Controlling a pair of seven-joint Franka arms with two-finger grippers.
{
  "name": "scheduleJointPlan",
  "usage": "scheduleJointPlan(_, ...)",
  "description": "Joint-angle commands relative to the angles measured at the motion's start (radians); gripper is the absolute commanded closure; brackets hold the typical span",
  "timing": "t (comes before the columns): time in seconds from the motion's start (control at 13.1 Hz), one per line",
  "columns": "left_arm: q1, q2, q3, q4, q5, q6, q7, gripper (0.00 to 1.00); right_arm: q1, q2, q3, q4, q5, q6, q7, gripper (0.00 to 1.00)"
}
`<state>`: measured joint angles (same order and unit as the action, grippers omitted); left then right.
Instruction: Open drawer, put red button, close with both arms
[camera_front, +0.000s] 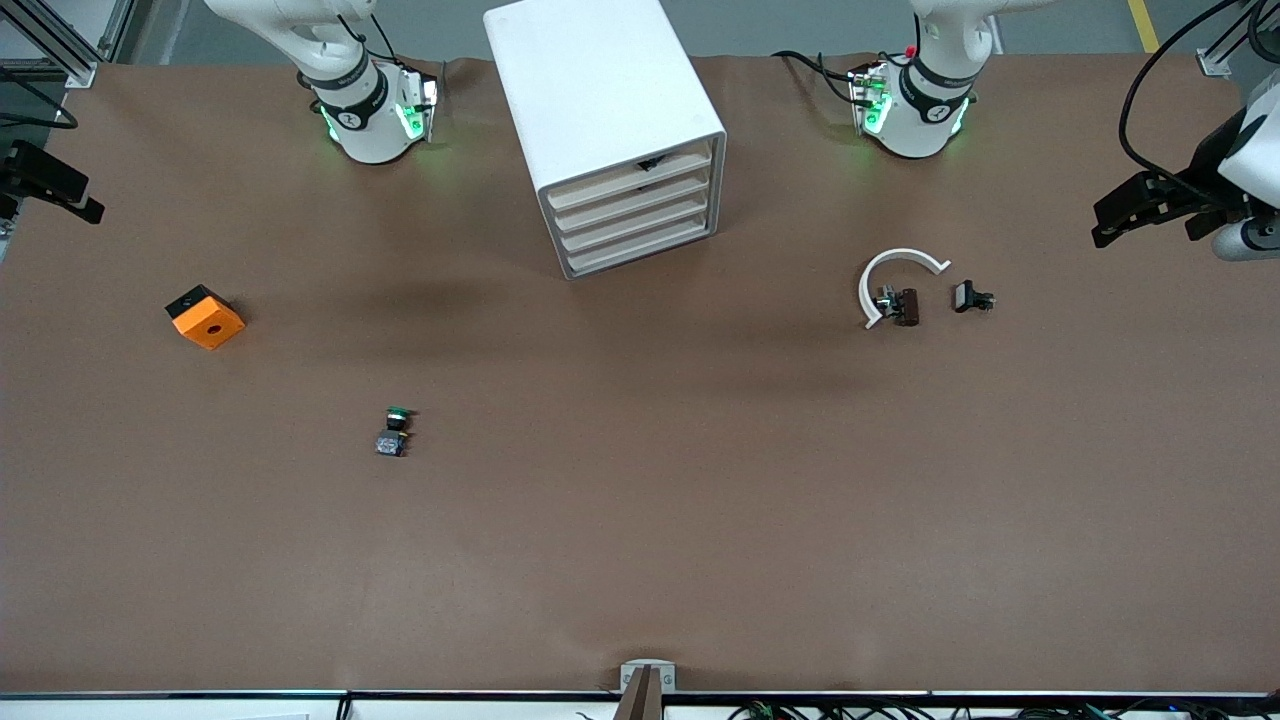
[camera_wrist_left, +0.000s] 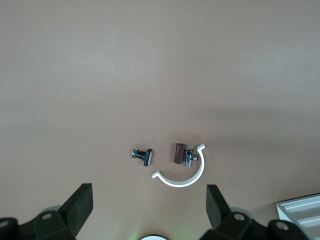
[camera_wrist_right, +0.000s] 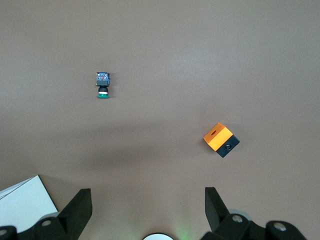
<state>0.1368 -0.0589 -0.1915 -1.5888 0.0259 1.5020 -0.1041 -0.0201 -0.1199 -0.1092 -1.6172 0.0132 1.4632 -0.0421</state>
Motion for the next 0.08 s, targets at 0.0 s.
scheduleJointPlan(0.0, 0.004, 0.004, -0.006, 0.033, 0.019, -0.008, 0.014, 0.0, -0.003, -0.006, 0.0, -0.003, 0.01, 0.0, 0.014, 0.0)
